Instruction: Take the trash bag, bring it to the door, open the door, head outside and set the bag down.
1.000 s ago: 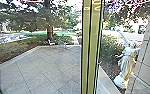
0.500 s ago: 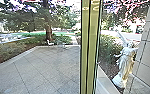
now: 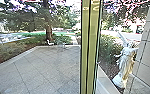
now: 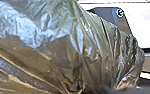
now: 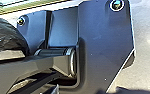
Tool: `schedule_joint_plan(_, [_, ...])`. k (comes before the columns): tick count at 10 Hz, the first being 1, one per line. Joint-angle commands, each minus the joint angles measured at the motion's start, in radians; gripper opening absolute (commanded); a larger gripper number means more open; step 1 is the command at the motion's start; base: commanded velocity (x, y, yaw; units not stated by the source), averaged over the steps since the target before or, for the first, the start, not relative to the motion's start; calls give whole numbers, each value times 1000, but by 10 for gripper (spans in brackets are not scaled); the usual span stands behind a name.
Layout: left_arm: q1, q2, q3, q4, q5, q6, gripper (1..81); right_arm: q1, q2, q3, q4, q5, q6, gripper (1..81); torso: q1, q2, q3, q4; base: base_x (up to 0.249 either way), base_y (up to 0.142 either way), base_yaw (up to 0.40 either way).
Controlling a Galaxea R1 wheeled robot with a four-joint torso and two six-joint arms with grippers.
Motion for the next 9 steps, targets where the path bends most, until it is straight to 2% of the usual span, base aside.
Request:
schedule_joint_plan(1, [-46, 4, 7, 6, 52, 0, 10, 53, 5, 2, 0, -45, -4, 811, 0, 0, 0, 0, 0, 0, 0])
schedule_joint_plan(7, [-46, 4, 7, 9, 52, 0, 10, 54, 16, 1, -2, -53, -3, 811, 0, 0, 0, 0, 0, 0, 0])
schedule_joint_plan(9, [-46, 4, 7, 7, 52, 0, 10, 54, 16, 1, -2, -54, -3, 811, 0, 0, 0, 0, 0, -66, 0])
